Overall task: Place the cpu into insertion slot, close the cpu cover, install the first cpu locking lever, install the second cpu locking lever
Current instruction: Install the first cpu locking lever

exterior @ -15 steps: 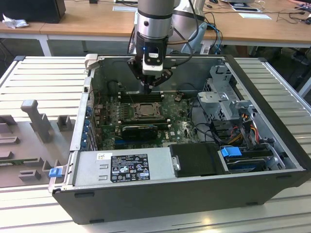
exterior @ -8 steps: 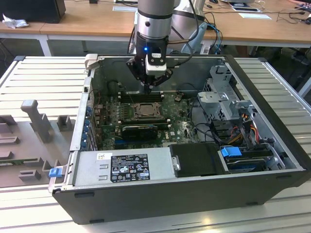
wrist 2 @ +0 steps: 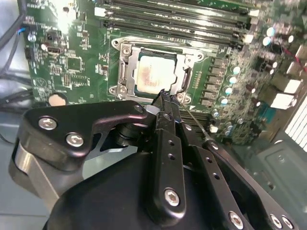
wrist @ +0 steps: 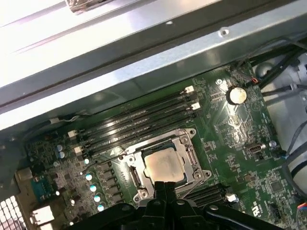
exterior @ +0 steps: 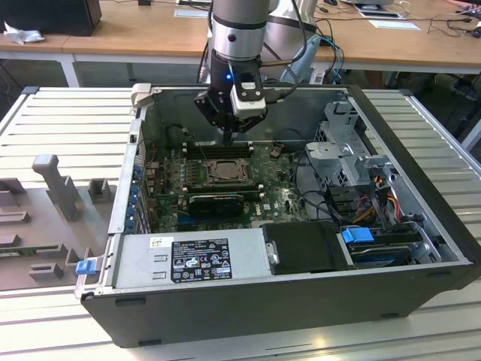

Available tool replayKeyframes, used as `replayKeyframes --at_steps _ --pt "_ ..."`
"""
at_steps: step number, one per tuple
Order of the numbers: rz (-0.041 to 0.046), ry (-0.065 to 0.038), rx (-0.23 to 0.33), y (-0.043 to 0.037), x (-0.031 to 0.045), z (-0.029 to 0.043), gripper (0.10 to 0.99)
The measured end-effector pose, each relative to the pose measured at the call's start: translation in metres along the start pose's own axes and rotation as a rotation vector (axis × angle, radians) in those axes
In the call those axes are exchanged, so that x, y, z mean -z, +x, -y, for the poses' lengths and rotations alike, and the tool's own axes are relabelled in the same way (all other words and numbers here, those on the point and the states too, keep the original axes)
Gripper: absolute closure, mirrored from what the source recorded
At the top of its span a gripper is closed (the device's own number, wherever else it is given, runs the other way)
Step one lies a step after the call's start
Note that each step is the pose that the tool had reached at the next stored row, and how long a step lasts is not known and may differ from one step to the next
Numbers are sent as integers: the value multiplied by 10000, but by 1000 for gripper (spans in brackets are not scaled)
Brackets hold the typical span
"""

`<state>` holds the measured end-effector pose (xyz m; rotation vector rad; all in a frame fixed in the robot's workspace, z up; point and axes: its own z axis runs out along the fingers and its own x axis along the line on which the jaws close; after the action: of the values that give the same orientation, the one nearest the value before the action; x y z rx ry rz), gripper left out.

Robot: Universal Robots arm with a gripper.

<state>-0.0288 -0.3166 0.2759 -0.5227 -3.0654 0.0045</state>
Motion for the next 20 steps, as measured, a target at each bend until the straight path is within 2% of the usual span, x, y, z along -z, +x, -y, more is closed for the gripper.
replayKeyframes --at_steps 4,5,6,7,8,9,10,12,16,17,18,19,20 --pt "11 11 551 5 -5 2 980" --pt "38 -1 593 7 -6 2 980" --pt "112 -25 607 11 -6 4 980" --pt "240 -65 614 16 -6 6 980" --pt "421 -123 618 21 -7 7 980" --pt "541 -162 630 23 -7 8 980" --pt "607 -184 709 23 -10 8 980" --pt "609 -183 1107 22 -21 8 980" --pt "599 -202 2268 22 -60 8 980" --pt "596 -215 2373 32 -73 11 980" --pt "595 -221 2399 58 -84 21 980" --pt "593 -227 2420 125 -104 44 980" --pt "591 -230 2424 225 -129 80 980"
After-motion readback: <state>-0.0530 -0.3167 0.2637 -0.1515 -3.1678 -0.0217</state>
